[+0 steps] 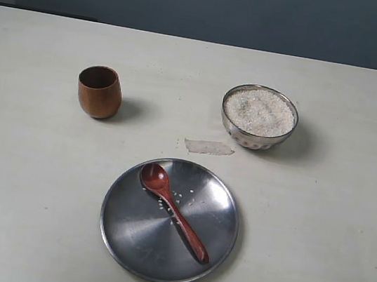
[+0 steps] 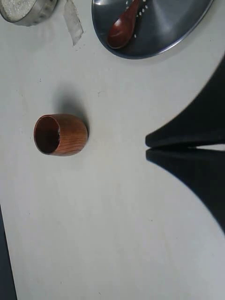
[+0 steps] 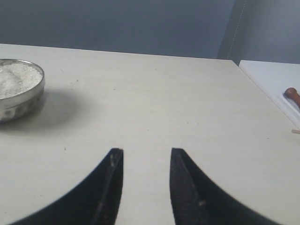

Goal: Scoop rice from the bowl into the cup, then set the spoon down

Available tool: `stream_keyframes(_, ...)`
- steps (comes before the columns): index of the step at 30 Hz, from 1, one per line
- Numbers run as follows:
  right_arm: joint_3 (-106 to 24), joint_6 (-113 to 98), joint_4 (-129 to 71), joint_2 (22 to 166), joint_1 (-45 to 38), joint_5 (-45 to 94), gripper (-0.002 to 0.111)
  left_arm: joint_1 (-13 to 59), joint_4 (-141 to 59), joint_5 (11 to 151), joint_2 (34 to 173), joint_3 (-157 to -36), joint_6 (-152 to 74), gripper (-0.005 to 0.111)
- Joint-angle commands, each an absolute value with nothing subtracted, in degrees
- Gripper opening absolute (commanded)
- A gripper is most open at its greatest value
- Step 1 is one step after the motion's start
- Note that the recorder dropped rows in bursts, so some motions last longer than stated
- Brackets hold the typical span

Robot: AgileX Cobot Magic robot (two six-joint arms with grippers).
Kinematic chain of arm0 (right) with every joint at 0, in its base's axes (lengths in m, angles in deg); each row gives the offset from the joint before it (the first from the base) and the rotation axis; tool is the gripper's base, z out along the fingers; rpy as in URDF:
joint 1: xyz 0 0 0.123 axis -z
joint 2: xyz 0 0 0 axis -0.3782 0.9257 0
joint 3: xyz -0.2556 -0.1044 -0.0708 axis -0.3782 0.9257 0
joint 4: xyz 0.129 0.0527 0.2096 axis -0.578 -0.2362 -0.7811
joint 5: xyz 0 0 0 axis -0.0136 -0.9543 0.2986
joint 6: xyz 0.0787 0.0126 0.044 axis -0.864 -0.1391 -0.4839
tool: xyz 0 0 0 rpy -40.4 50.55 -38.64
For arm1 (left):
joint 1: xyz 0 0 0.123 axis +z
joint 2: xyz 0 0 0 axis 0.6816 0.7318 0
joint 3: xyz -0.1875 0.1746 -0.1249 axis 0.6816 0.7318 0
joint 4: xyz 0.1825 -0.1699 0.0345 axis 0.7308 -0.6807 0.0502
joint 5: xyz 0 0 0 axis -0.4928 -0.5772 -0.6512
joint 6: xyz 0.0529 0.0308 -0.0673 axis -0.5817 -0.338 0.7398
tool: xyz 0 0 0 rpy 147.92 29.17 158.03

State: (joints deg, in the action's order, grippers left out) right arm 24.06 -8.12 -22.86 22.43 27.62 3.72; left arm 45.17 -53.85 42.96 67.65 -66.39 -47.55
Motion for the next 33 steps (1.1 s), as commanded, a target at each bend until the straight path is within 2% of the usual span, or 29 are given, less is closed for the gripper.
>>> stream_keyframes(1, 24.19, -7.64, -22.95, 22.18, 27.93, 3.84, 0.034, 44.79, -53.92, 43.22, 67.76, -66.74, -47.51, 0.000)
stream_keyframes(11, 24.19, -9.20, -30.14, 22.18, 27.93, 3.84, 0.034, 44.79, -53.92, 43.22, 67.76, -66.74, -47.51, 0.000)
stream_keyframes(33, 24.19, -9.20, -30.24, 22.18, 27.93, 3.53, 0.034, 44.79, -53.92, 43.22, 67.76, -66.74, -47.51, 0.000)
